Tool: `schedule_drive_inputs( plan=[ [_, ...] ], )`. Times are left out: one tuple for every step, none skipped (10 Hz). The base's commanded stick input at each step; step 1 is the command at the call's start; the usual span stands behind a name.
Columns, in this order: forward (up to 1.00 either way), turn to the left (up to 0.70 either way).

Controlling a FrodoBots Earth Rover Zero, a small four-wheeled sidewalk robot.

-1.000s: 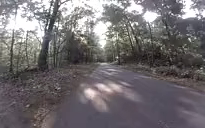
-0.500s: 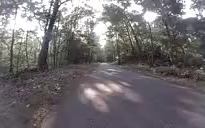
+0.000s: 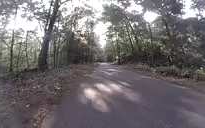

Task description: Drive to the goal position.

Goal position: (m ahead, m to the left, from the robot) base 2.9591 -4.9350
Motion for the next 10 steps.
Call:
schedule_drive_inputs(
  plan=[
    [0.06,-0.01],
    [0.06,-0.01],
    [0.06,-0.01],
    [0.06,-0.01],
    [0.06,-0.01],
    [0.06,-0.01],
    [0.06,-0.01],
    [0.06,-0.01],
    [0.06,-0.01],
    [0.06,-0.01]
  ],
)
